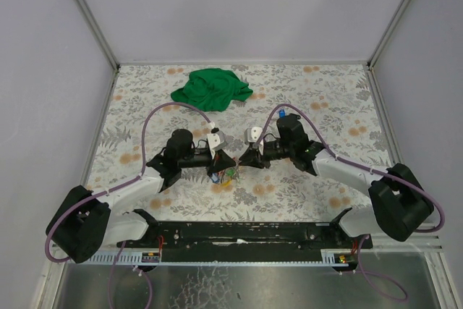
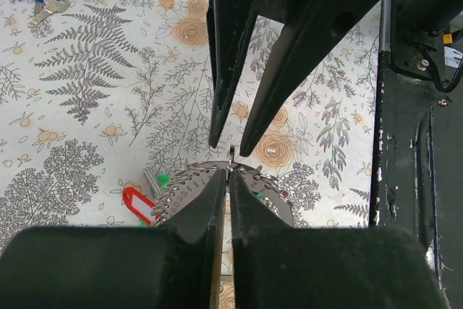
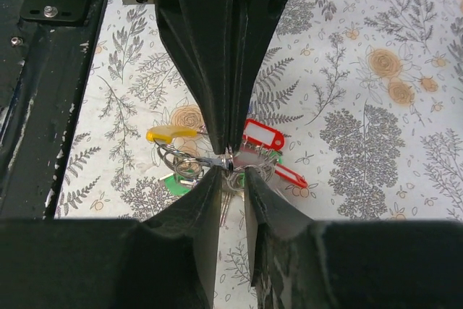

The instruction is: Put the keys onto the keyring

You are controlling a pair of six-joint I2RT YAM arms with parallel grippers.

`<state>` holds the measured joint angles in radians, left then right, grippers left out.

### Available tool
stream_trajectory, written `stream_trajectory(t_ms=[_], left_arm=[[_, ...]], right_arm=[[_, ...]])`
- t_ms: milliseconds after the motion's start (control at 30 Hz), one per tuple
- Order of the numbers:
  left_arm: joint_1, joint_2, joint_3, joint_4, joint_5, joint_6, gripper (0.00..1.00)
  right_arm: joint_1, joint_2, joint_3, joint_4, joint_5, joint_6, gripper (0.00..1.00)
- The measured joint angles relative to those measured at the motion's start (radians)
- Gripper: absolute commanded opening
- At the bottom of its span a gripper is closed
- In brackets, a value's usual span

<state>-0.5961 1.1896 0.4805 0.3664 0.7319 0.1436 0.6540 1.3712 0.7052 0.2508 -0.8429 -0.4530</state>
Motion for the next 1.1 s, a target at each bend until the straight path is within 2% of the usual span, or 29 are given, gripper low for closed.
stream_trajectory(t_ms=[333,433,633,767,900,1100], left_arm=[[-0.011,0.005,0.016,-0.021,-0.008,0.010,0.00],[-0.013,0.006,0.017,-0.027,-0.015,0.012,0.01],[-0.016,0.006,0.018,-0.030,-0.026,0.016,0.11],[-0.017,0.005,0.014,-0.010,-0.032,0.014,0.21],[-0.011,0.002,-0.019,0.041,-0.036,0.003,0.26],[0.015,0.003,-0.061,0.114,-0.033,-0.029,0.28]], right_arm=[[0.000,0.046,0.031,-0.012,-0.020,-0.008,0.17],[0.001,0.055,0.038,-0.023,-0.023,-0.010,0.11],[0.002,0.057,0.044,-0.043,-0.024,-0.018,0.01],[0.002,0.056,0.043,-0.027,-0.024,-0.006,0.00],[0.002,0.056,0.030,0.016,-0.035,0.019,0.00],[0.002,0.056,0.007,0.080,-0.043,0.056,0.00]])
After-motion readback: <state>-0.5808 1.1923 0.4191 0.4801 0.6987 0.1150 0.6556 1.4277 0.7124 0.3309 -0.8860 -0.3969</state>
